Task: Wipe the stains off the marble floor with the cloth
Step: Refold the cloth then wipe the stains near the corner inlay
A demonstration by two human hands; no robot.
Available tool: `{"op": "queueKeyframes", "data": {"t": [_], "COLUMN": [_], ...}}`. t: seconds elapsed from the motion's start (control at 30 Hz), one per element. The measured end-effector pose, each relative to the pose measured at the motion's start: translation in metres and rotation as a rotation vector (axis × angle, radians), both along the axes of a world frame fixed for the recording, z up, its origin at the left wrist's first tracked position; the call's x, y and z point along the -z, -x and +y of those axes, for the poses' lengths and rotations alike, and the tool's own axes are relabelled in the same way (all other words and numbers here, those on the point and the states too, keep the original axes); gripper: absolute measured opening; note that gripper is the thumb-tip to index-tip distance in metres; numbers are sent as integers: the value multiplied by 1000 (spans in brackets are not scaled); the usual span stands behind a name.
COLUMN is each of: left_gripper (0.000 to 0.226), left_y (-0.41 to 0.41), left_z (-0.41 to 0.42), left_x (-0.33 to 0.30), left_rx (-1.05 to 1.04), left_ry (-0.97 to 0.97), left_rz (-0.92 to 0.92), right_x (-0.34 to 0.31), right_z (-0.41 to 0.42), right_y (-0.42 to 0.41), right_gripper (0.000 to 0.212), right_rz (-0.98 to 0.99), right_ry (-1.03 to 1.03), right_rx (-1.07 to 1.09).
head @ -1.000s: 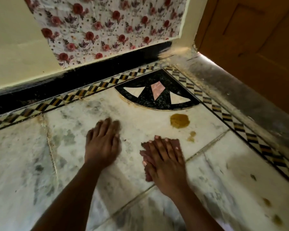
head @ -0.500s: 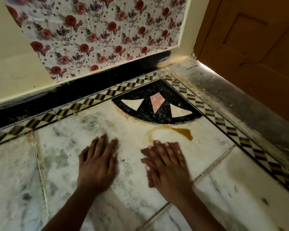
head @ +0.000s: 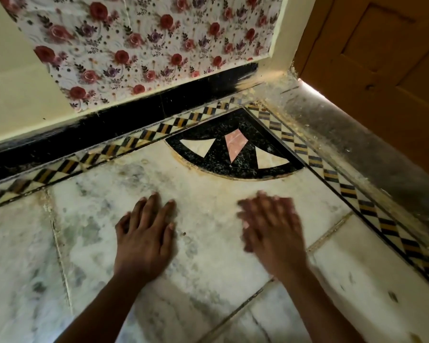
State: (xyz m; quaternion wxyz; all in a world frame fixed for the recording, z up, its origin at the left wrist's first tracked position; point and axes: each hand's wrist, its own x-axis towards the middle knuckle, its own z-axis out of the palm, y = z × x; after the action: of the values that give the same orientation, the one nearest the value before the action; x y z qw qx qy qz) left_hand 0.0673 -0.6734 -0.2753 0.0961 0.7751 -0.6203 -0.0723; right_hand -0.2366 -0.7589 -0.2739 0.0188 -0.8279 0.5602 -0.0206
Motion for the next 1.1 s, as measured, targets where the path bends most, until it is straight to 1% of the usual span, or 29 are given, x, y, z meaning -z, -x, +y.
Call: {"op": "queueKeyframes", "data": {"t": [0.07, 0.1, 0.13, 0.17, 0.2, 0.27, 0.3, 0.33, 0.37, 0.4, 0.43, 0.47, 0.53, 0.57, 0.6, 0.63, 0.67, 0.7, 0.77, 0.83, 0.87, 0.9, 0.93, 0.97, 1.0, 1.07, 1.1], "left_gripper": [65, 65, 64, 64, 64, 64, 64, 64, 64, 64, 64, 64, 63, 62, 62, 62, 62, 62, 62, 62, 62, 62, 62, 62, 62, 62, 62], "left_y": [1, 0, -1, 0, 1, -1, -1, 0, 0, 1, 1, 1, 1, 2, 1, 1, 0, 0, -1, -2, -1, -1, -2, -1, -1, -1, -1], "left_z": [-1, -1, -1, -1, 0, 0, 1, 0, 1, 1, 0, 0, 0, 1, 0, 1, 0, 0, 1, 1, 2, 1, 0, 0, 0, 1, 1], "left_x": [-1, 0, 1, 1, 1, 1, 1, -1, -2, -2, -2, -3, -2, -2, -1, 0, 0, 0, -1, -2, -1, 0, 2, 3, 4, 6, 7], "left_rx": [3, 1, 1, 6, 8, 2, 2, 4, 0, -2, 2, 2, 1, -1, 1, 2, 2, 7, 4, 9, 12, 12, 9, 8, 8, -1, -10], "left_ry": [4, 9, 11, 13, 15, 20, 17, 17, 18, 18, 20, 22, 29, 36, 38, 37, 38, 38, 28, 25, 28, 29, 33, 34, 36, 34, 35], "left_rz": [6, 5, 9, 14, 17, 10, 10, 14, 14, 13, 15, 17, 14, 10, 7, 11, 16, 16, 18, 15, 10, 4, 0, -4, -9, -19, -23], "right_x": [-3, -5, -7, -12, -14, -15, -13, -11, -5, -3, 1, 0, -4, -7, -8, -12, -14, -16, -17, -15, -13, -8, -7, -6, -7, -15, -19], "right_z": [-28, -46, -65, -81, -90, -89, -76, -57, -39, -27, -25, -33, -66, -89, -112, -128, -138, -139, -111, -61, -42, -33, -36, -50, -72, -123, -148], "right_y": [5, -8, -25, -44, -61, -83, -82, -72, -56, -36, -16, 0, 12, 5, -10, -31, -55, -78, -114, -113, -97, -76, -57, -41, -37, -65, -91], "right_gripper": [72, 76, 77, 76, 75, 75, 77, 77, 74, 70, 69, 68, 70, 72, 74, 75, 75, 72, 68, 70, 68, 66, 65, 67, 69, 73, 73], "right_rz": [-27, -64, -108, -137, -128, -46, -3, 16, 10, 0, 7, 32, 20, -23, -72, -105, -97, -71, -10, -8, -33, -24, 4, 25, 6, -69, -89], "right_ry": [-3, -40, -101, -154, -177, -176, -164, -142, -95, -72, -58, -60, -77, -107, -135, -165, -183, -197, -189, -129, -90, -70, -71, -70, -77, -169, -207], "right_rx": [379, 527, 604, 587, 480, 72, -124, -262, -331, -332, -288, -192, 112, 270, 377, 423, 400, 309, 23, -188, -225, -205, -126, -3, 133, 359, 366]}}
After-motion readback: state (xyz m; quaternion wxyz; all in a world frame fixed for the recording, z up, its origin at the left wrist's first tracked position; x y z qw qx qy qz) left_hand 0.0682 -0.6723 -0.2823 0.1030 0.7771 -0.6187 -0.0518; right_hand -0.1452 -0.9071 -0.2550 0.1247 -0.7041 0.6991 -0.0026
